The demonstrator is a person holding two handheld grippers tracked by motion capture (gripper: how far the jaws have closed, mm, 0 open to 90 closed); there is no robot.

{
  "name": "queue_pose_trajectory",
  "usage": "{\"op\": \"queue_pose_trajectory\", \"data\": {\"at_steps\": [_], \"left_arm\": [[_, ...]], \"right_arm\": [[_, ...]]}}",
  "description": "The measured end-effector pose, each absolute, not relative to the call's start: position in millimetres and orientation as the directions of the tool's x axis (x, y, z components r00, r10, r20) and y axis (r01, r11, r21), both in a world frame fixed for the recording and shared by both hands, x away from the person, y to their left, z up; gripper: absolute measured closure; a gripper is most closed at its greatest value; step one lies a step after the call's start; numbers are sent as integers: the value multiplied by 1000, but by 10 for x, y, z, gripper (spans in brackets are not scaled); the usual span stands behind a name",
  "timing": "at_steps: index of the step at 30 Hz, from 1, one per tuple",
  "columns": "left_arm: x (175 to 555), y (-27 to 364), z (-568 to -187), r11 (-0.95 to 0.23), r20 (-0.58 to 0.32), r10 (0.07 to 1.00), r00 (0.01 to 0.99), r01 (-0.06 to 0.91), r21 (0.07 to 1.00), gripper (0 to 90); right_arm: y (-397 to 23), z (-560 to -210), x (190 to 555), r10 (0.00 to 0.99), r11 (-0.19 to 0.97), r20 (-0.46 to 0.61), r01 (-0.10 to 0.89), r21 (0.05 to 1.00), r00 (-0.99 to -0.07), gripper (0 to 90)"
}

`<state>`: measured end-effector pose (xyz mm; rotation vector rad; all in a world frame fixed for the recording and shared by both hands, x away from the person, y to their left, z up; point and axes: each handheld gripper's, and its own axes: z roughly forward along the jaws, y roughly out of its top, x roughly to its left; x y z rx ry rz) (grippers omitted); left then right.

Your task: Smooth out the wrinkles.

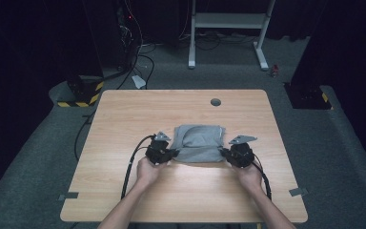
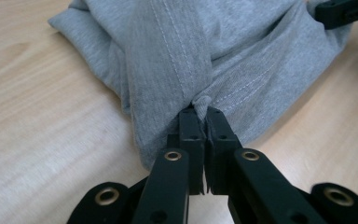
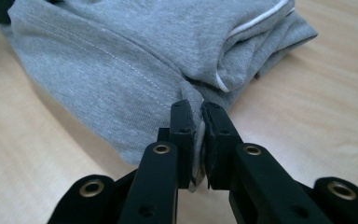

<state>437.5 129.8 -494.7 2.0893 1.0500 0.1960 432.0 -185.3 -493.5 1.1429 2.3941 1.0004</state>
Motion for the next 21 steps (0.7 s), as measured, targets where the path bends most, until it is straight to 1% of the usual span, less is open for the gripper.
{"op": "queue_pose_trajectory", "data": {"at_steps": [2,5,8,12,17,21], "left_arm": [[4423,1276,-4939,-363,-169,749,641,610,704,873],[4427,1291,-4925,-331,-195,752,630,616,715,869],[4339,1329,-4876,-323,-192,745,639,597,735,864],[4194,1380,-4812,-319,-182,734,655,568,759,856],[4051,1403,-4828,-356,-162,713,682,552,754,856],[3980,1395,-4889,-390,-139,706,694,546,742,857]], "right_arm": [[-1833,-4910,4401,775,446,11,560,699,-631,833],[-1844,-4862,4411,776,429,16,547,718,-630,832],[-1852,-4816,4285,765,434,4,520,735,-644,823],[-1875,-4812,4120,753,418,15,496,761,-657,807],[-1886,-4884,3984,751,395,51,510,764,-659,805],[-1874,-4944,3886,743,421,32,504,754,-669,800]]}}
